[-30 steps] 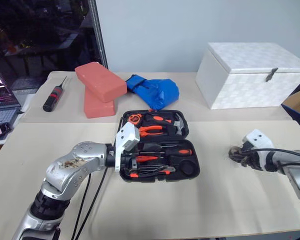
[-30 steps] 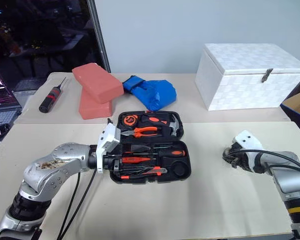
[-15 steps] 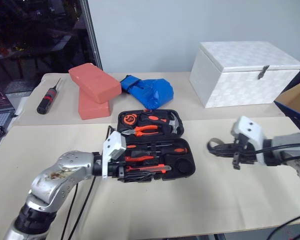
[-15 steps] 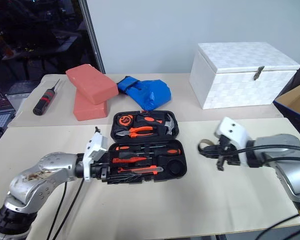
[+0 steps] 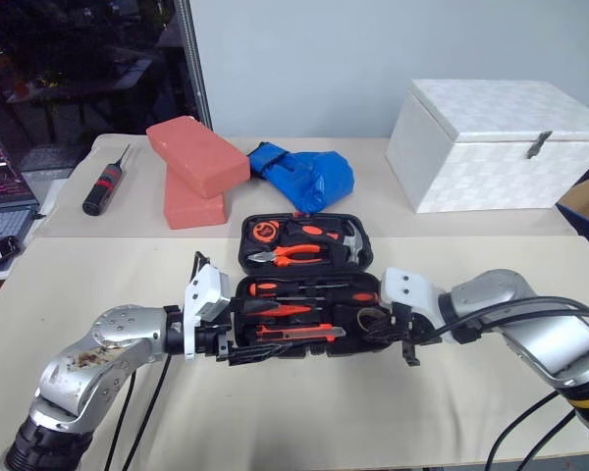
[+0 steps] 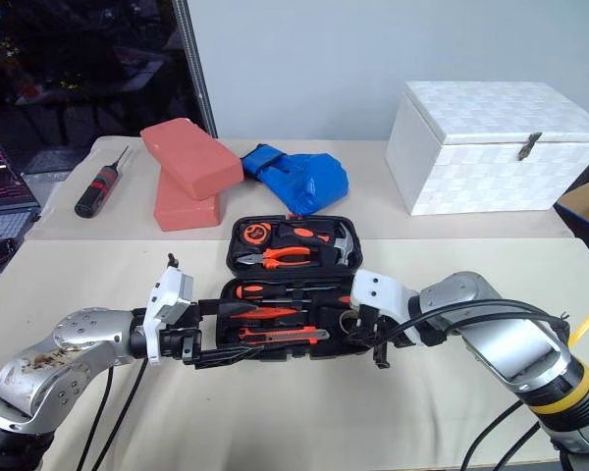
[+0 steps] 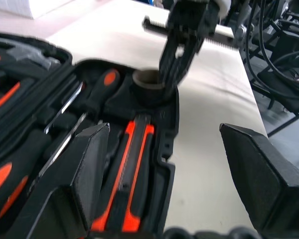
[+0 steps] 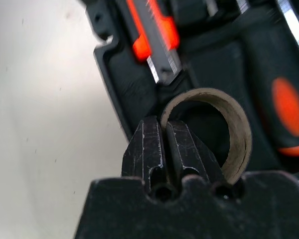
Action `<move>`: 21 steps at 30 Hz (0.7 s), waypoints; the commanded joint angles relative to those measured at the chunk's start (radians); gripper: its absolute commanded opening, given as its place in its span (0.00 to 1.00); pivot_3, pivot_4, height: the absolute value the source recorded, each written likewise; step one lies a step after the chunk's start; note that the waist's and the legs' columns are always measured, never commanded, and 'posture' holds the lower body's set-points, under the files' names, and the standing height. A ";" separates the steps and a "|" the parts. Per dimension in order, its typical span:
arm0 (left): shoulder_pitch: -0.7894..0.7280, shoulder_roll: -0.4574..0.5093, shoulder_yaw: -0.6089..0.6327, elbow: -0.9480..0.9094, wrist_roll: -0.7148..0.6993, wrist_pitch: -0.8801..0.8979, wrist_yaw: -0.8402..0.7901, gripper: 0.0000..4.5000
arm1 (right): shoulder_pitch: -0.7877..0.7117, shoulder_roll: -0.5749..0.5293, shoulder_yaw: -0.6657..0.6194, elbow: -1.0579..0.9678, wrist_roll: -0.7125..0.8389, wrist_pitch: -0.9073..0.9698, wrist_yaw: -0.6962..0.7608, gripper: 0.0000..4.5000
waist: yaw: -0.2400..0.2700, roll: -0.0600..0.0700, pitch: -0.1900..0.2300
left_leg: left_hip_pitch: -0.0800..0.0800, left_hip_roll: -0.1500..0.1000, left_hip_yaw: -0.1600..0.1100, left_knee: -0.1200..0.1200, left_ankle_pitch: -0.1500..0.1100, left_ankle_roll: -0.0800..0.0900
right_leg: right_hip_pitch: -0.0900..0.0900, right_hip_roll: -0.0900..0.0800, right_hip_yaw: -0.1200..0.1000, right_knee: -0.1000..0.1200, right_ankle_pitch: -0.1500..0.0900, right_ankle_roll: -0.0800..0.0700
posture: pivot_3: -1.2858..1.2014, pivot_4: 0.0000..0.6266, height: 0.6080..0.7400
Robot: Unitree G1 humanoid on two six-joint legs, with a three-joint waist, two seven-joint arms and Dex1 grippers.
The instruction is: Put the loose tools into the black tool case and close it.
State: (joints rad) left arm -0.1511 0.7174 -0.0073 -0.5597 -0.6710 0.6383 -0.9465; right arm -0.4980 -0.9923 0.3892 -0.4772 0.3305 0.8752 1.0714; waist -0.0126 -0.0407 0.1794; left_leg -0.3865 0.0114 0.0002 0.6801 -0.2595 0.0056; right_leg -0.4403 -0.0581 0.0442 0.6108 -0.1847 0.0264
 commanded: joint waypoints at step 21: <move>-0.128 -0.174 0.177 0.129 -0.081 0.175 0.438 0.84 | -0.060 0.232 -0.396 0.085 0.146 -0.001 -0.154 0.64 | 0.004 -0.001 0.000 | 0.003 0.001 -0.001 0.004 0.001 0.000 | 0.004 0.003 -0.001 0.002 0.001 0.002 | 0.52 0.24 1.00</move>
State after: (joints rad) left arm -0.2151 0.5601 0.1371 -0.4588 -0.7492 0.7773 -0.6050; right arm -0.5391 -0.8096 0.0853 -0.4050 0.4808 0.8446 1.0602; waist -0.0088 -0.0418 0.1794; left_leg -0.3834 0.0127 -0.0012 0.6848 -0.2584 0.0049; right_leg -0.4357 -0.0546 0.0430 0.6121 -0.1823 0.0287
